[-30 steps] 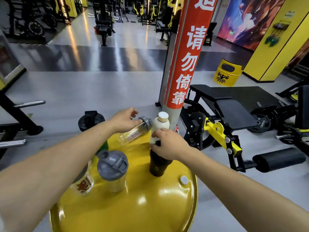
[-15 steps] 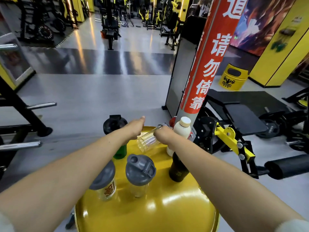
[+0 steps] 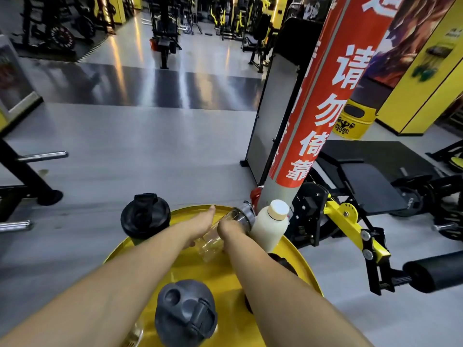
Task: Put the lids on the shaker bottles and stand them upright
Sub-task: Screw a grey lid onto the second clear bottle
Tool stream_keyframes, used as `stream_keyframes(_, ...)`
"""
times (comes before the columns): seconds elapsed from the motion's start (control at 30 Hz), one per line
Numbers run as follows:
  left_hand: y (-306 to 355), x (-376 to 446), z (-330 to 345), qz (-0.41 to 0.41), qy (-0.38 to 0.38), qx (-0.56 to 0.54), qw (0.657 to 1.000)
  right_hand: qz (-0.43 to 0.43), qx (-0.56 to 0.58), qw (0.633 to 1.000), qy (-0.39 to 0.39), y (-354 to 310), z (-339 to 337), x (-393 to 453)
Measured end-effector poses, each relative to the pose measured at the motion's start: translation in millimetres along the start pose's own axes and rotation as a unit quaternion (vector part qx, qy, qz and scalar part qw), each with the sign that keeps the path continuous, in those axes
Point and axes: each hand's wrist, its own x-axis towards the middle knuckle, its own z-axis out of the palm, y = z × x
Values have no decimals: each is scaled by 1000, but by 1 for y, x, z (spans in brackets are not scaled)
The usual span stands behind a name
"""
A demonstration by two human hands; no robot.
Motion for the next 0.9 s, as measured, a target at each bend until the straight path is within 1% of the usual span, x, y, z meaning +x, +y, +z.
stream_keyframes(0.07, 1, -1, -3, -15, 1, -20, 1000, 39, 83, 996, -5, 1, 6, 7)
stream_keyframes(0.13, 1, -8, -6, -32, -4, -41, 999, 70, 86, 994, 0, 5, 10, 20)
stream_keyframes(0.17, 2, -13, -7, -40, -6, -53, 998, 73, 84, 994, 4, 6, 12, 22)
stream_keyframes(0.23, 3, -23, -9, -51, -6, -78, 996, 74, 114, 991, 7, 6, 15, 28)
stream_keyframes(0.33, 9, -36, -13, -10, 25, -103, 994, 23, 127, 991, 25, -5, 12, 5)
stream_keyframes(0.43, 19, -45, -16, 72, 93, -98, 988, -15, 78, 994, 75, -9, 8, -19)
stream_keyframes(0.5, 23, -43, -19, 109, 138, -106, 979, -54, 33, 993, 100, -4, 9, -28)
stream_keyframes(0.6, 28, -41, -22, 132, 130, -185, 965, -110, -1, 987, 120, 5, 11, -39)
stream_keyframes(0.67, 29, -45, -22, 134, 121, -202, 963, -141, -7, 983, 119, 12, 11, -46)
stream_keyframes(0.83, 25, -46, -23, 131, 123, -247, 952, -165, 85, 979, 84, 12, -1, -62)
stream_keyframes(0.9, 23, -49, -23, 126, 122, -238, 955, -198, 54, 977, 63, 10, -6, -69)
